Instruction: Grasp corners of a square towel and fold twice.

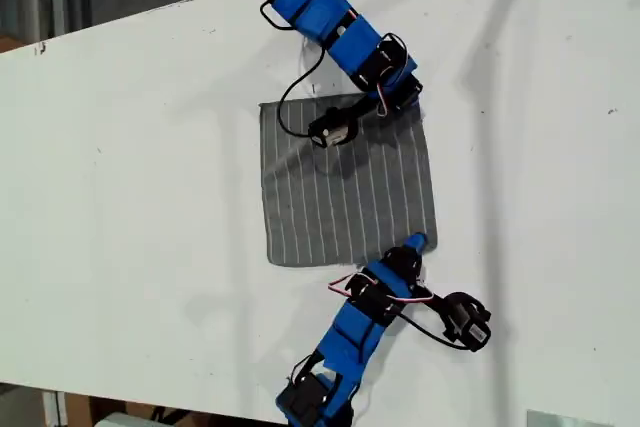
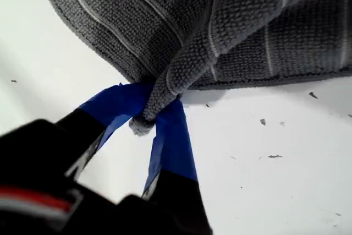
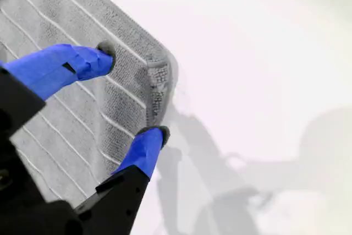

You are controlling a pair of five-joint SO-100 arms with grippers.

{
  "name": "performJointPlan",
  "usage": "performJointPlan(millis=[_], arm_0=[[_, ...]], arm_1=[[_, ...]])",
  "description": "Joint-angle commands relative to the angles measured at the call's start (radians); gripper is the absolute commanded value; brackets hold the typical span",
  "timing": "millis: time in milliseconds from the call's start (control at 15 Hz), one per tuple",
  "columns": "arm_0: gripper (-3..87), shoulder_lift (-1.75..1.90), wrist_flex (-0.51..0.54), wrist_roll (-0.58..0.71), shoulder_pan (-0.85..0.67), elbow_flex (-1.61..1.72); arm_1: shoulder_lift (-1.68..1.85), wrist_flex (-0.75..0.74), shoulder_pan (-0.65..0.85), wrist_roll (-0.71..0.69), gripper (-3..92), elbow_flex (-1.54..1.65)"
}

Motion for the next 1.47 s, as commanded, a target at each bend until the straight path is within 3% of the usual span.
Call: performJointPlan(millis=[0, 133, 467, 800, 867, 1000, 1267, 1400], arm_0=[[25.6, 0.061, -0.018, -0.067, 0.046, -0.049], [25.6, 0.032, -0.034, -0.095, 0.057, -0.031], [25.7, -0.098, -0.14, -0.029, -0.009, -0.031], [25.1, -0.08, -0.075, 0.04, -0.08, -0.029], [23.8, -0.08, -0.075, 0.055, -0.092, -0.029], [-0.3, -0.089, -0.078, 0.058, -0.109, -0.015], [-0.3, -0.072, -0.035, 0.0, -0.081, -0.037], [-0.3, -0.003, 0.038, -0.034, -0.051, -0.043]], arm_1=[[0.003, 0.006, 0.018, -0.005, -0.1, -0.035], [0.005, 0.011, 0.017, -0.005, -0.1, -0.043], [0.006, 0.052, 0.006, -0.005, -0.1, -0.078], [0.003, 0.052, 0.005, -0.005, -0.1, -0.081], [0.003, 0.052, 0.003, -0.003, -0.1, -0.083], [0.003, 0.063, 0.0, -0.005, -0.1, -0.097], [-0.005, 0.084, -0.006, -0.003, -0.1, -0.13], [-0.074, 0.236, -0.02, -0.041, -0.1, -0.316]])
